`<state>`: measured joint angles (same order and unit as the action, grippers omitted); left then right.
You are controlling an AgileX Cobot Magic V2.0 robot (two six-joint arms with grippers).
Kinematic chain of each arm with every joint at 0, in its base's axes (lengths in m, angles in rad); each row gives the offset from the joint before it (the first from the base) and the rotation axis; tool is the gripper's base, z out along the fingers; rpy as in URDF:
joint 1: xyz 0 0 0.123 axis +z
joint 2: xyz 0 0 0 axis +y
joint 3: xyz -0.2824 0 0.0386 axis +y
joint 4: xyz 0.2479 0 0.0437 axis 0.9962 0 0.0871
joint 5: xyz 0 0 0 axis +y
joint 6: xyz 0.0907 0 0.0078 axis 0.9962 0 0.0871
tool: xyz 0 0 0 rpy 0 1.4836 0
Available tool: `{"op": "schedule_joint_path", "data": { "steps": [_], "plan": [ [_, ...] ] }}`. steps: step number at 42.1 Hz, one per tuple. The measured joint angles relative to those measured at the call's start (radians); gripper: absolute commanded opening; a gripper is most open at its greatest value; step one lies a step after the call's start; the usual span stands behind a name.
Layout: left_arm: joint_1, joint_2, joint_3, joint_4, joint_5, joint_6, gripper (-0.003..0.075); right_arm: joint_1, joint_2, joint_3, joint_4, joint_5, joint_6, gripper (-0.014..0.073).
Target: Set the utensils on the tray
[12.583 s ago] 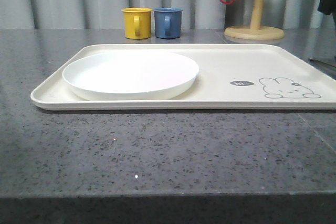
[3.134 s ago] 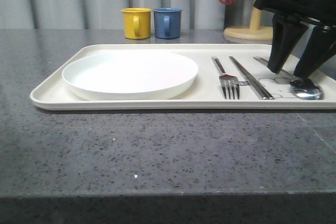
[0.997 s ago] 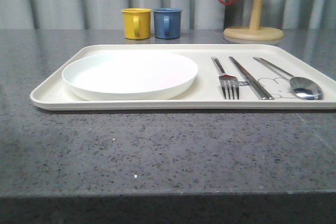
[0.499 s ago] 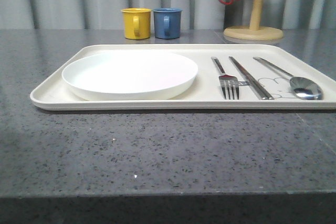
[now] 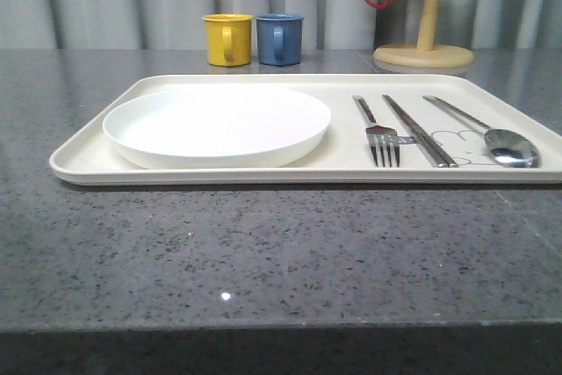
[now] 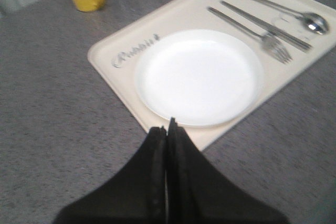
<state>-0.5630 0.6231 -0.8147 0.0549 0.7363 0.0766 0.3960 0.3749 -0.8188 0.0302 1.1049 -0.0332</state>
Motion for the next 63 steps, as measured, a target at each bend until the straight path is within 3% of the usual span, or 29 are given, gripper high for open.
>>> {"op": "schedule_joint_path", "data": {
  "steps": [12, 26, 32, 63],
  "plan": [
    [0.323, -0.267, 0.393, 0.001, -0.389, 0.0, -0.002, 0.0, 0.0, 0.0, 0.0, 0.0, 0.0, -0.0118],
    [0.494, -0.597, 0.8, -0.099, -0.67, 0.0, -0.002, 0.0, 0.0, 0.0, 0.0, 0.0, 0.0, -0.0118],
    [0.512, -0.628, 0.817, -0.106, -0.736, 0.0, -0.002, 0.0, 0.0, 0.0, 0.0, 0.0, 0.0, -0.0118],
    [0.512, -0.628, 0.817, -0.098, -0.749, 0.0, -0.002, 0.0, 0.0, 0.0, 0.0, 0.0, 0.0, -0.0118]
  ]
}}
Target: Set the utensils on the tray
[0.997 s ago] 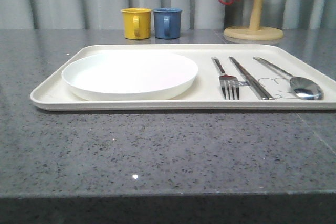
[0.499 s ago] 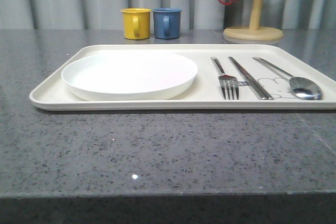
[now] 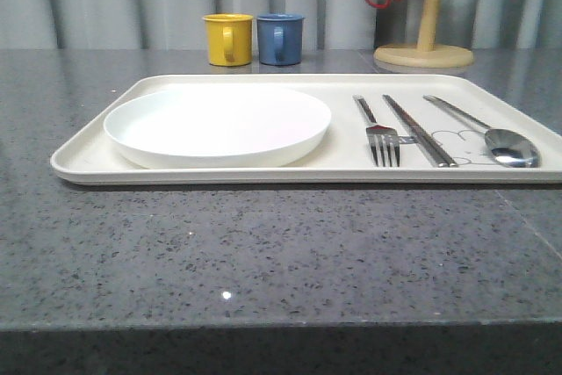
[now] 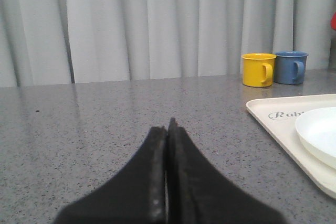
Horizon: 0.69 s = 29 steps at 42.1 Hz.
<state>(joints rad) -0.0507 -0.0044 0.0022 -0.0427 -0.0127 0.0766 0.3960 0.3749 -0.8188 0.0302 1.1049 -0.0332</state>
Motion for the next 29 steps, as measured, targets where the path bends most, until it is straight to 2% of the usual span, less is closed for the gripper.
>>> {"op": "schedule_joint_path", "data": {
  "steps": [19, 24, 29],
  "plan": [
    [0.0, 0.0, 0.0, 0.0, -0.002, 0.0, -0.002, -0.002, -0.015, 0.016, 0.0, -0.017, 0.0, -0.0118],
    [0.0, 0.0, 0.0, 0.0, -0.002, 0.0, -0.002, -0.05, -0.097, 0.114, -0.002, -0.143, 0.0, -0.0118],
    [0.0, 0.0, 0.0, 0.0, -0.002, 0.0, -0.002, -0.147, -0.203, 0.296, -0.003, -0.38, 0.0, -0.0118]
  ]
}}
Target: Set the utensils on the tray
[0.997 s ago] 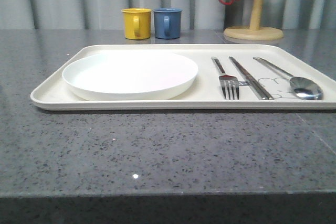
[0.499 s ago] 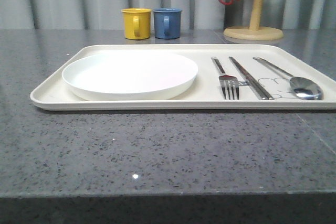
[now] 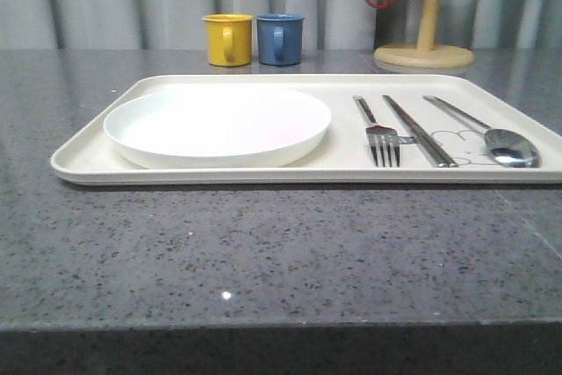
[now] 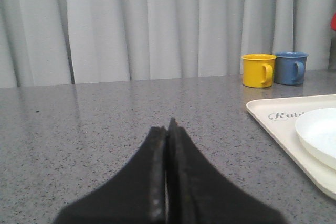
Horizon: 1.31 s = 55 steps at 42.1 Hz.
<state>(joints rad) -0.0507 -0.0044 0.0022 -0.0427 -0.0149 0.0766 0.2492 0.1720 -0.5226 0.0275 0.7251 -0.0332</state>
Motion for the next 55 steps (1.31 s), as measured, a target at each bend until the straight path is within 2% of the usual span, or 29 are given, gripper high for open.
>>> {"op": "schedule_joint_path", "data": {
  "steps": [8, 17, 24, 47, 55],
  "plan": [
    [0.0, 0.0, 0.0, 0.0, 0.0, 0.0, -0.002, -0.17, -0.173, 0.328, 0.038, -0.388, 0.0, -0.0118],
    [0.0, 0.0, 0.0, 0.0, -0.002, 0.0, -0.002, -0.215, -0.182, 0.54, 0.087, -0.628, 0.0, -0.0118],
    [0.0, 0.0, 0.0, 0.0, -0.002, 0.0, -0.002, -0.215, -0.182, 0.55, 0.089, -0.674, 0.0, -0.0118],
    [0.0, 0.0, 0.0, 0.0, -0.002, 0.0, -0.002, -0.213, -0.182, 0.55, 0.085, -0.691, 0.0, -0.0118],
    [0.0, 0.0, 0.0, 0.0, -0.002, 0.0, -0.002, -0.213, -0.182, 0.55, -0.01, -0.736, 0.044, -0.0118]
  ]
}}
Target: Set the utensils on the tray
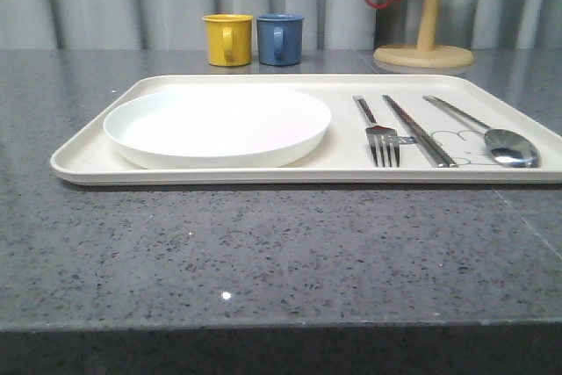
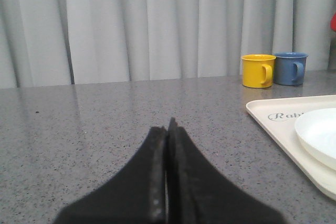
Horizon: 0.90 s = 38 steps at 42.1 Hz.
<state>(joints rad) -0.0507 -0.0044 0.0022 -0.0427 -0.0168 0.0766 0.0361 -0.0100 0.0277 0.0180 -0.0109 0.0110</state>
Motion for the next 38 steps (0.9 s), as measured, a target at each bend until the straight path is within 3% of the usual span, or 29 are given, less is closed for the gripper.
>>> {"op": "schedule_joint_path", "data": {
  "steps": [38],
  "plan": [
    [0.0, 0.0, 0.0, 0.0, 0.0, 0.0, -0.002, -0.029, 0.0, 0.0, -0.028, -0.016, 0.035, -0.0118]
  ]
}}
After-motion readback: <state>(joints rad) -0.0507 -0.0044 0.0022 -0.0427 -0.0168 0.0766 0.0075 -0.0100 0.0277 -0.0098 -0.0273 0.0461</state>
